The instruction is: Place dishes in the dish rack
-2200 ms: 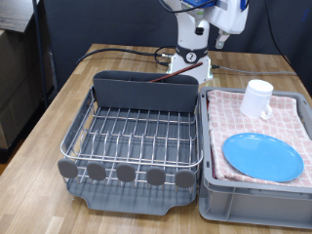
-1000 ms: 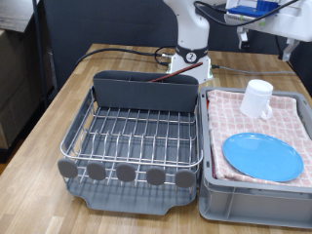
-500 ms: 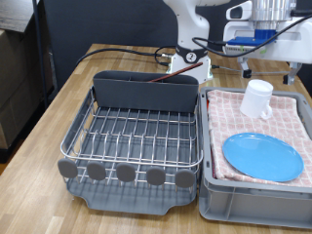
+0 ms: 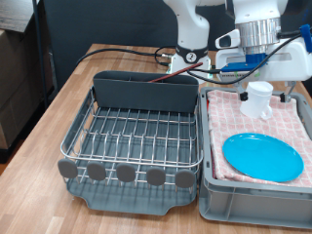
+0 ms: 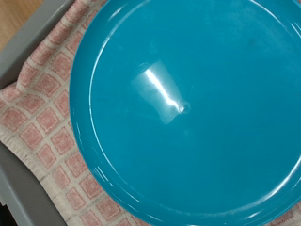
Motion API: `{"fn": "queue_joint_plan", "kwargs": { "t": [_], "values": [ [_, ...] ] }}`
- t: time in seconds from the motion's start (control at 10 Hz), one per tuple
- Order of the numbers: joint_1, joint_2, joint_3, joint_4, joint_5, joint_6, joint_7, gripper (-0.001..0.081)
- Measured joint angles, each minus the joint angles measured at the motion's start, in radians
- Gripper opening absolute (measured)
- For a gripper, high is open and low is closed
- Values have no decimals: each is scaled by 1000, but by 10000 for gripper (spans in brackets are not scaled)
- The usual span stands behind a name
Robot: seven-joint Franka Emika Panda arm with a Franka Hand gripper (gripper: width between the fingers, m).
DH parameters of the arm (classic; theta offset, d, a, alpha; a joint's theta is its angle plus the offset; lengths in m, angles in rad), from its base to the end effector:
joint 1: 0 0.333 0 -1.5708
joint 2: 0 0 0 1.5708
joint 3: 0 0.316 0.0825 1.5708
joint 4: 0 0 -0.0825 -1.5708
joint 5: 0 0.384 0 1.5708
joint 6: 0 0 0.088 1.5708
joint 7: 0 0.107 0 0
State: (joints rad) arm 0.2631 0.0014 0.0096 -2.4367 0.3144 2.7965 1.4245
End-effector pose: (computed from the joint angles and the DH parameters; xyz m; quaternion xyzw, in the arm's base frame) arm 0.4974 0.1241 0.3386 -0.7413 0.6429 -0.0576 0.1839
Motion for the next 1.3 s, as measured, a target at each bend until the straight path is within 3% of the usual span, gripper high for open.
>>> {"fn": "queue_joint_plan", "kwargs": {
  "t": [0.4,0.8,1.1,1.3],
  "values": [
    [0,0,-6,-16,22,-20,11,803],
    [0,19,-5,-87,57,116,50,803],
    [-2,57,29,-99,323,178,-165,803],
    [-9,81,50,-98,452,206,-293,803]
  ]
}}
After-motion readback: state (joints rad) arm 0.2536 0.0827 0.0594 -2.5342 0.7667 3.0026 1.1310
